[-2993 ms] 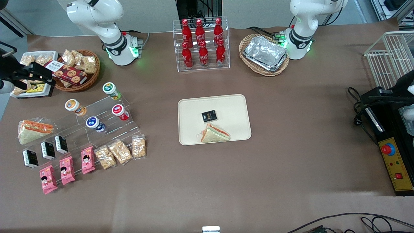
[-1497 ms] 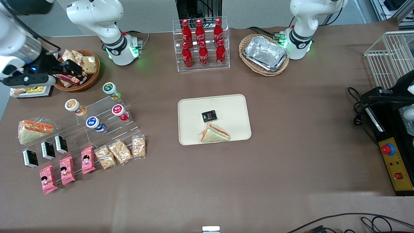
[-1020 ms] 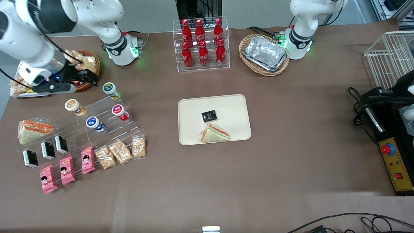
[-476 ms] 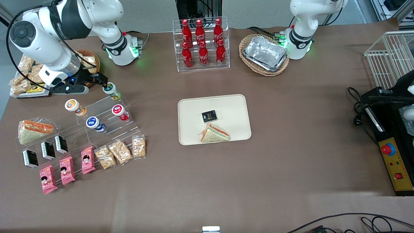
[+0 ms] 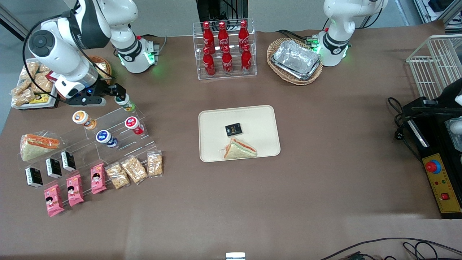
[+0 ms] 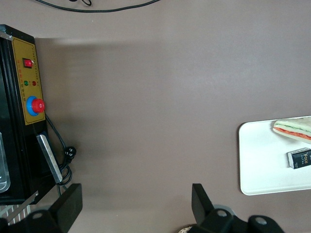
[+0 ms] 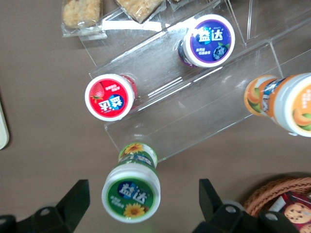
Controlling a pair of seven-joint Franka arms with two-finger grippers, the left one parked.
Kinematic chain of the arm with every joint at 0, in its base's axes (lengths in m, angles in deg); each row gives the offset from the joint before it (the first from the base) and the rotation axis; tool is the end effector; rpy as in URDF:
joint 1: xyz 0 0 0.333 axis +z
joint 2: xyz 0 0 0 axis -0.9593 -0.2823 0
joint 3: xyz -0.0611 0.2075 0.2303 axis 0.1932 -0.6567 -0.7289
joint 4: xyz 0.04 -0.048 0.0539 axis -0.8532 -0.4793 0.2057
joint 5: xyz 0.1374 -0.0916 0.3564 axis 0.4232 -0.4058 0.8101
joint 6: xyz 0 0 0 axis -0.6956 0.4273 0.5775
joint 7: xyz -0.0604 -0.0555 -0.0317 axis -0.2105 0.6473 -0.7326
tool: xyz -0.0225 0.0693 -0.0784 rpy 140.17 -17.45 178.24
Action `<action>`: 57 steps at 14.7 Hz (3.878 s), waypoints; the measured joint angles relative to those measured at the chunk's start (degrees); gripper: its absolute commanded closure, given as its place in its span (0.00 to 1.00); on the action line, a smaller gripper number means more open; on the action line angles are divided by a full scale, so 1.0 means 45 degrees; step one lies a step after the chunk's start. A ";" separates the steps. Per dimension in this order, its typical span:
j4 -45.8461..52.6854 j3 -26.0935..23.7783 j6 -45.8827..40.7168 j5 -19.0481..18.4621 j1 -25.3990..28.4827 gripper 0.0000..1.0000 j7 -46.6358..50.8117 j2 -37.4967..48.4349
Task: Place green gum on tray
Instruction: 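Lower the right gripper around the green canister and close on it, then lift the green canister and carry it over the cream tray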
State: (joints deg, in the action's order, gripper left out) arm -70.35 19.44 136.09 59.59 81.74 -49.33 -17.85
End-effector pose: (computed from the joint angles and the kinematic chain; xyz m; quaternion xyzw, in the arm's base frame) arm 0.3891 0.0423 0.4140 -0.9991 0.0211 0.0353 0.0034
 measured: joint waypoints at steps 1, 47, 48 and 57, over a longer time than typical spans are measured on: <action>-0.0266 0.0000 0.0355 0.0000 0.0000 0.00 0.0094 0.0011; 1.0542 -0.0037 -0.7702 0.1865 0.1841 0.49 0.4069 -0.4195; 1.0578 -0.0053 -0.7379 0.1893 0.2405 0.49 0.4950 -0.4360; 0.8355 -0.0105 -0.2148 0.2627 0.5365 0.49 1.0337 -0.5750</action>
State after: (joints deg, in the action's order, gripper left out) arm -32.76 18.96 126.43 71.41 105.89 -2.81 -43.72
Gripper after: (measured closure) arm 0.405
